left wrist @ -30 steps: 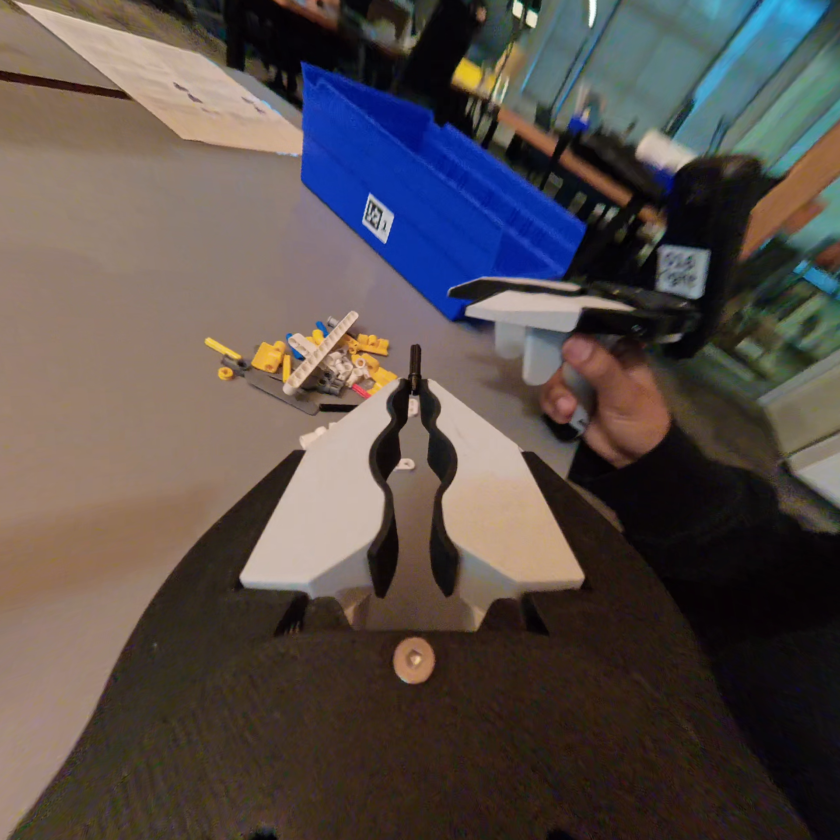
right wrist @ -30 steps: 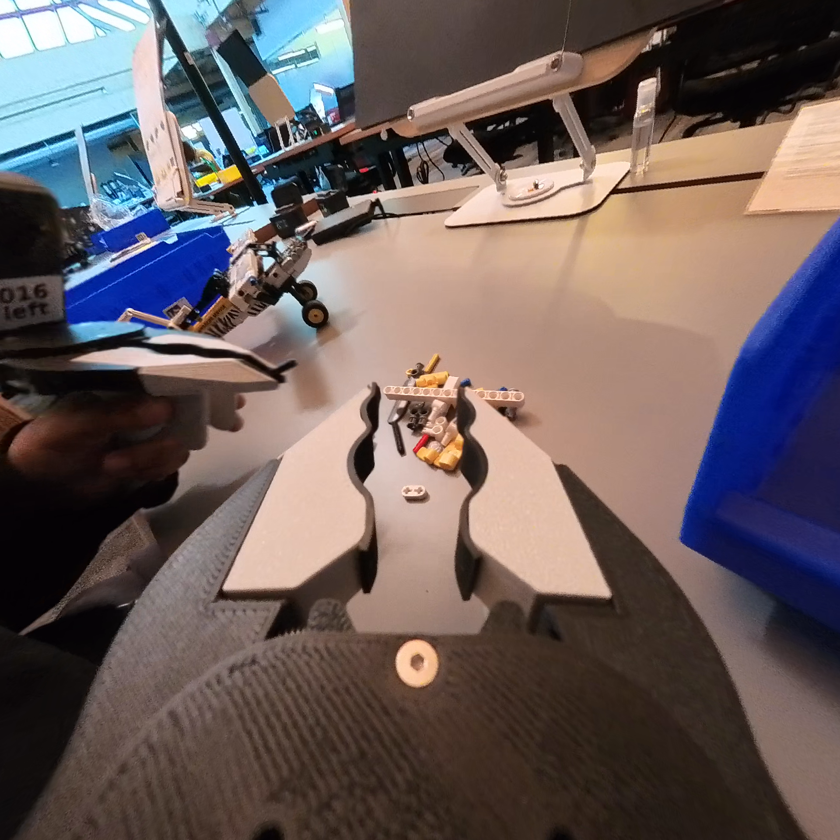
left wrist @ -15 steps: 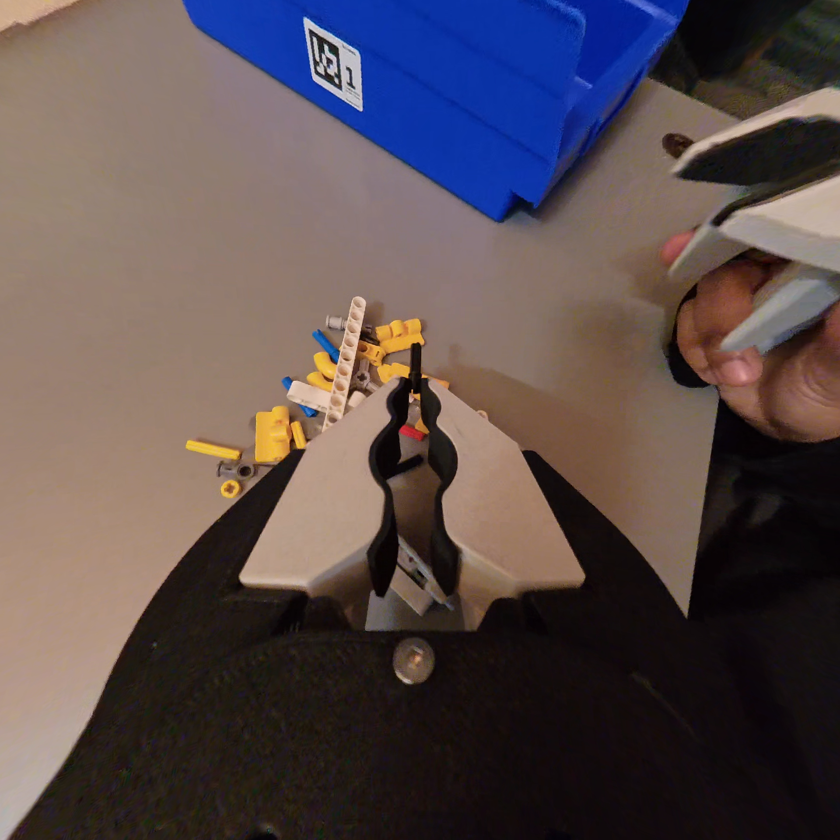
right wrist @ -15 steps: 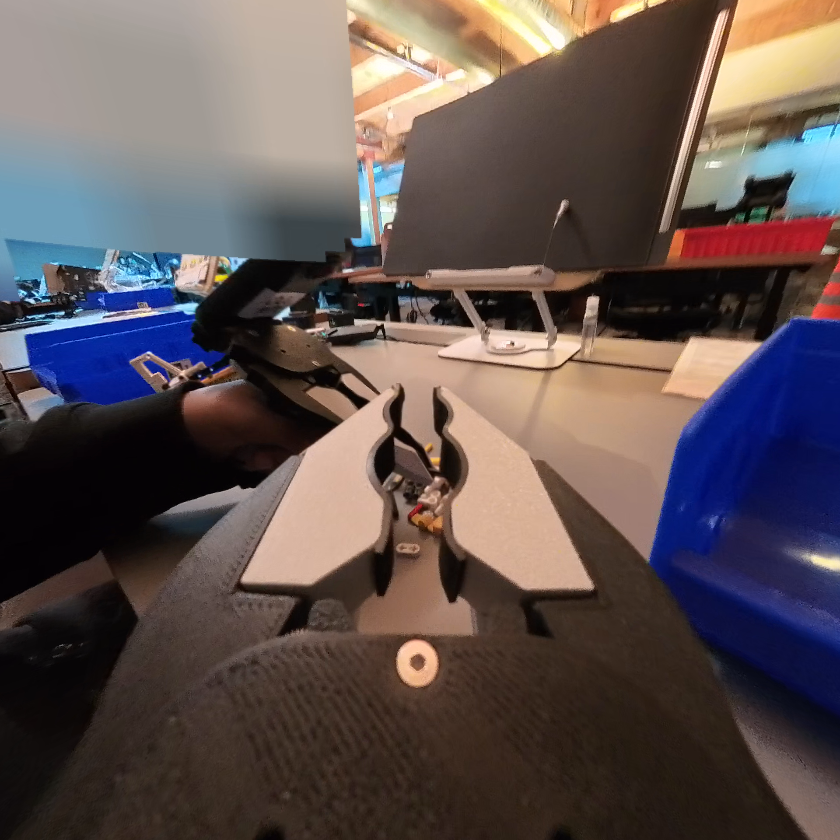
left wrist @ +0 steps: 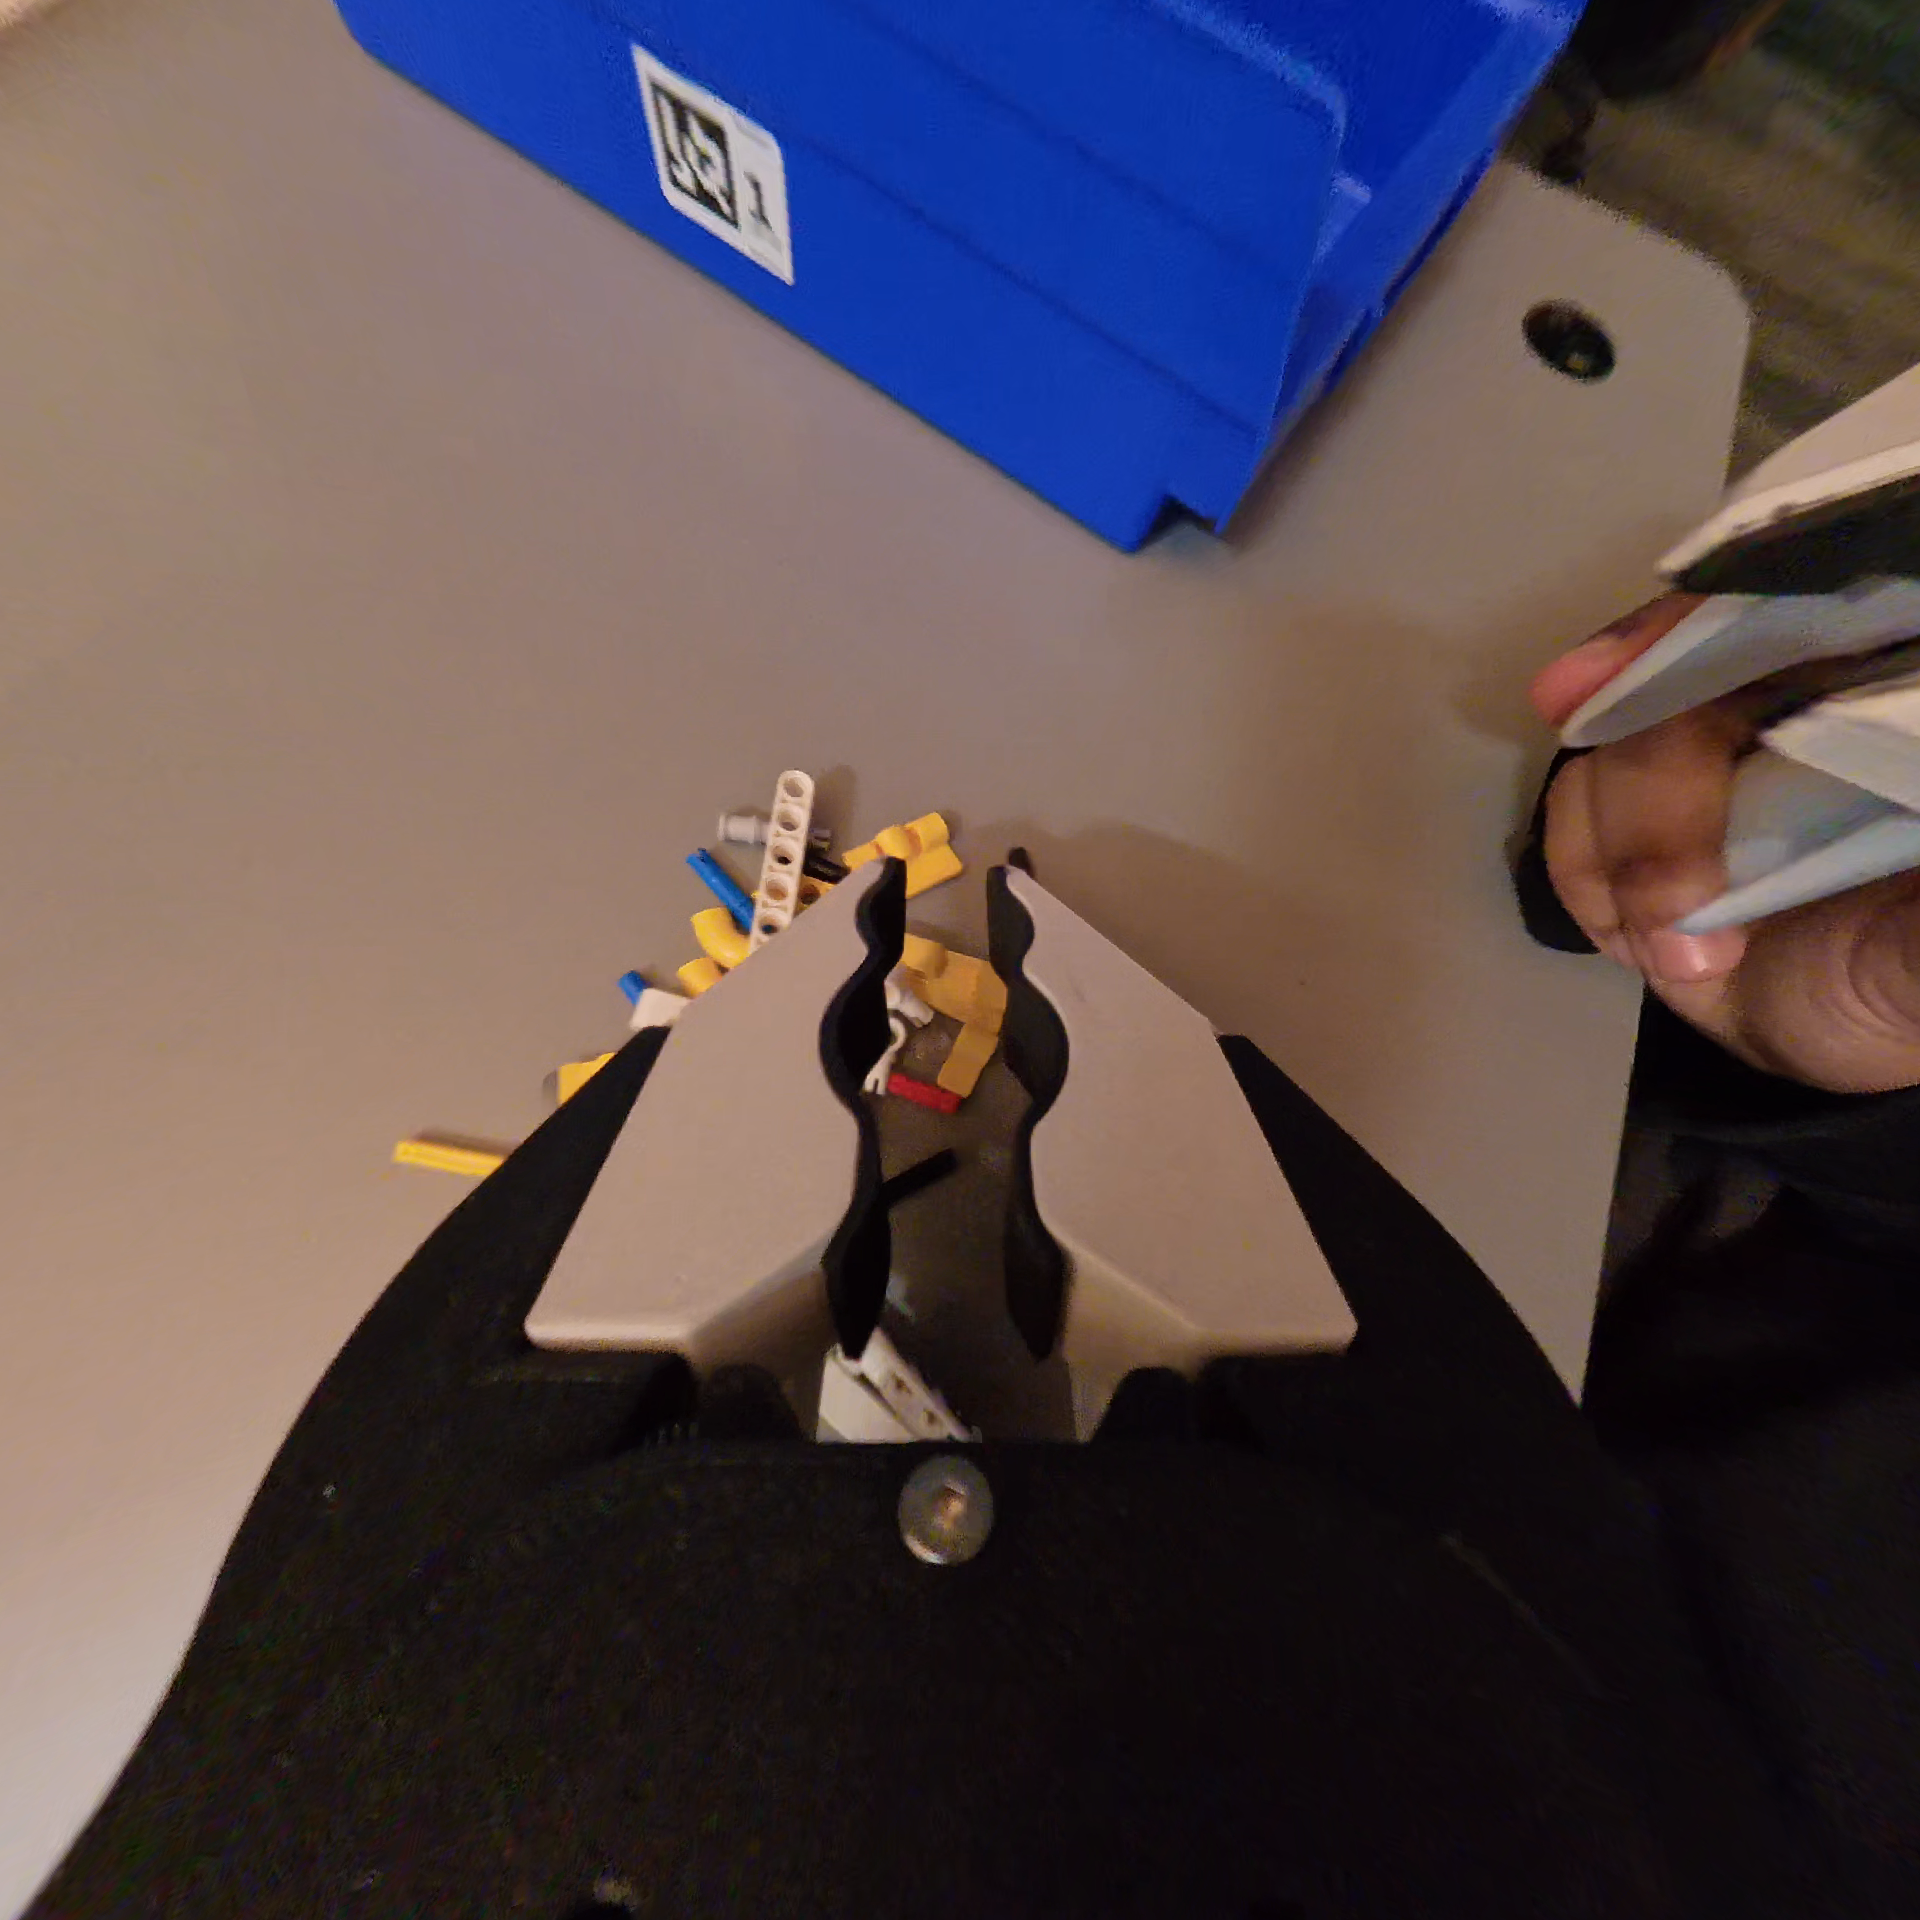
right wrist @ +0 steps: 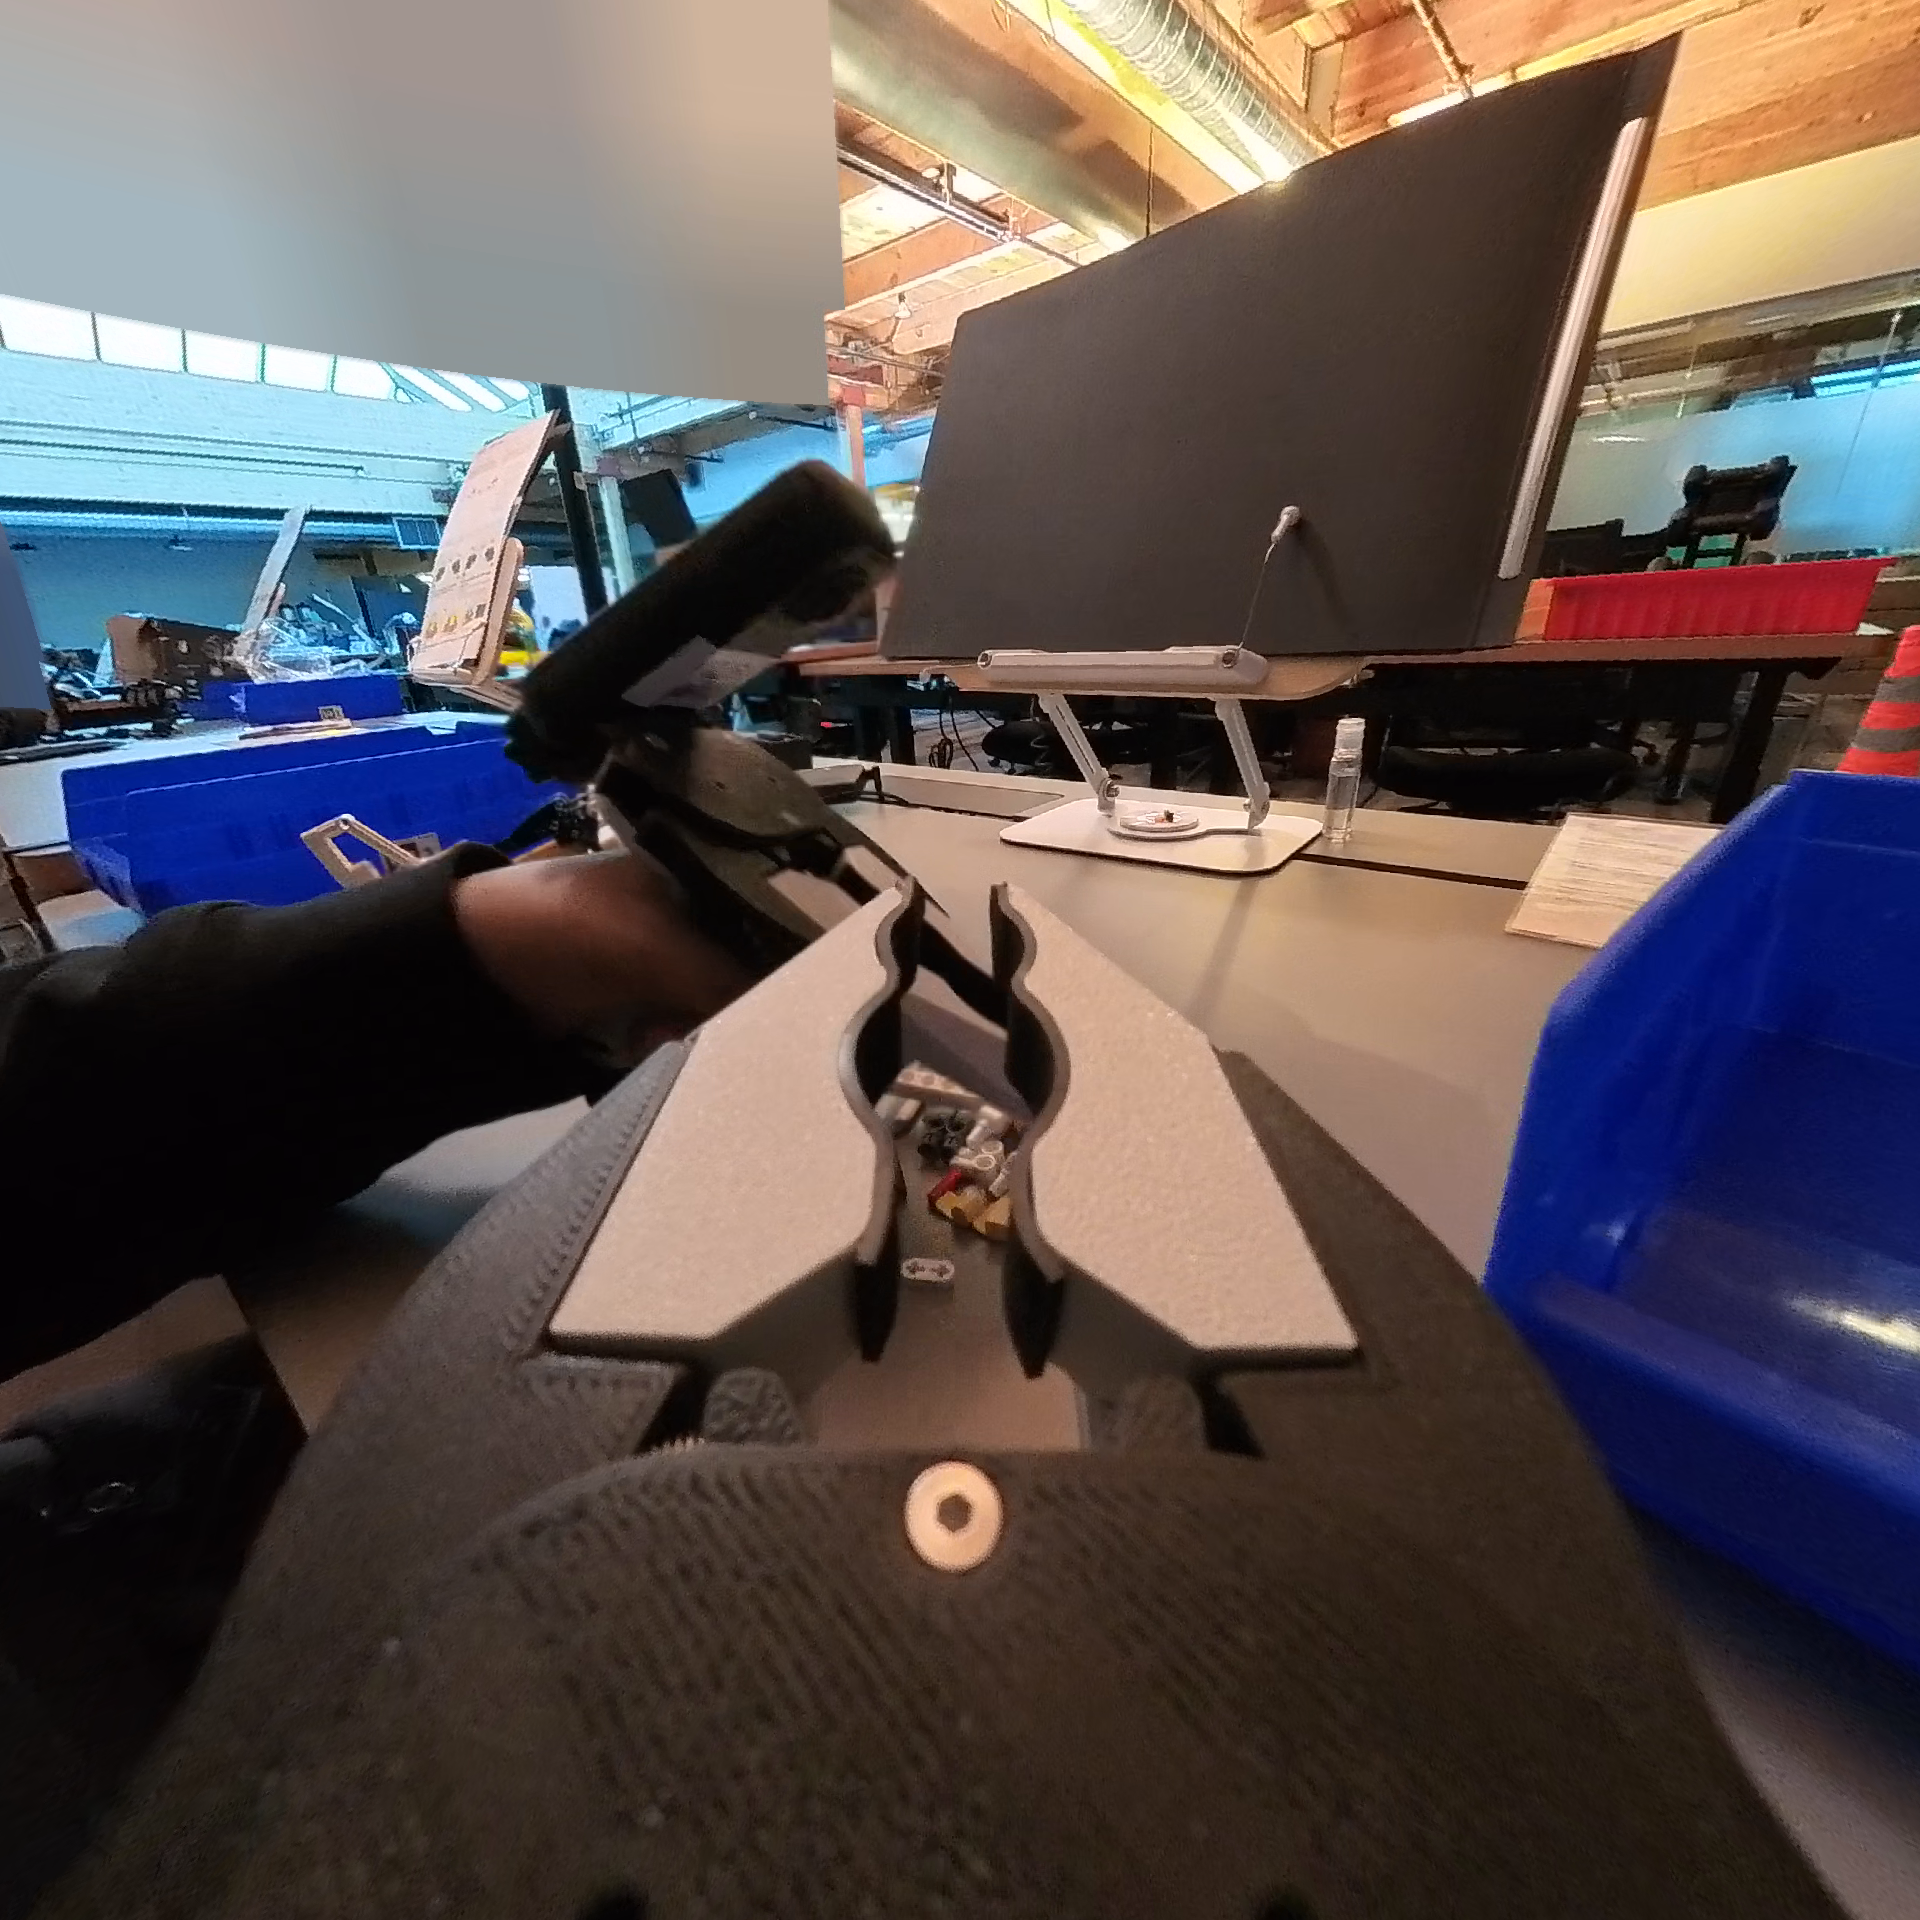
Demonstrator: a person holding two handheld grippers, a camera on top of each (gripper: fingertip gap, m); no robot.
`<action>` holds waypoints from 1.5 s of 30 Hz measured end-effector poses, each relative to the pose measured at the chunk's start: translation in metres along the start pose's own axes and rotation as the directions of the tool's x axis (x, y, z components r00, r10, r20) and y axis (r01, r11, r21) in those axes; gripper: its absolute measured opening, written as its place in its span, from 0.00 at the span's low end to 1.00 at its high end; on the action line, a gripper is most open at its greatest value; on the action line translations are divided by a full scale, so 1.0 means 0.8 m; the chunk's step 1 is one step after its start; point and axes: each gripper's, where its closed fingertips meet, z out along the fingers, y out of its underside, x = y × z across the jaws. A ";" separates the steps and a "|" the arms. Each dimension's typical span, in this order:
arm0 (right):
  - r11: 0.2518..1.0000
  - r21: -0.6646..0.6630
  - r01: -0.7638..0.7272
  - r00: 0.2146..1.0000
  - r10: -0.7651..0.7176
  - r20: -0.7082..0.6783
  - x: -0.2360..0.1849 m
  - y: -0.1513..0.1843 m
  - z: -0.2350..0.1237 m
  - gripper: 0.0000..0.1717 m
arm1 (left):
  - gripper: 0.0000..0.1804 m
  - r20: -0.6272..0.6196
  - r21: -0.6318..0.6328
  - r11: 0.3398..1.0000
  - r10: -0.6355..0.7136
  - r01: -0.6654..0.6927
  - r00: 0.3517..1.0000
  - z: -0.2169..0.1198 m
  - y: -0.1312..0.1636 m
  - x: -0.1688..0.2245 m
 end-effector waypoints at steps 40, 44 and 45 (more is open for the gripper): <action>0.980 -0.198 0.023 0.999 -0.027 -0.021 0.001 0.035 0.026 0.17 | 0.24 0.076 0.305 0.930 -0.240 0.206 0.968 -0.123 0.065 -0.016; 0.974 -0.226 0.015 0.999 -0.023 -0.032 0.003 0.039 0.028 0.36 | 0.52 0.184 0.302 0.929 -0.275 0.212 0.944 -0.126 0.067 -0.035; 0.965 -0.263 -0.001 0.999 -0.010 -0.039 0.006 0.046 0.029 0.47 | 0.58 0.204 0.294 0.933 -0.274 0.208 0.940 -0.127 0.068 -0.037</action>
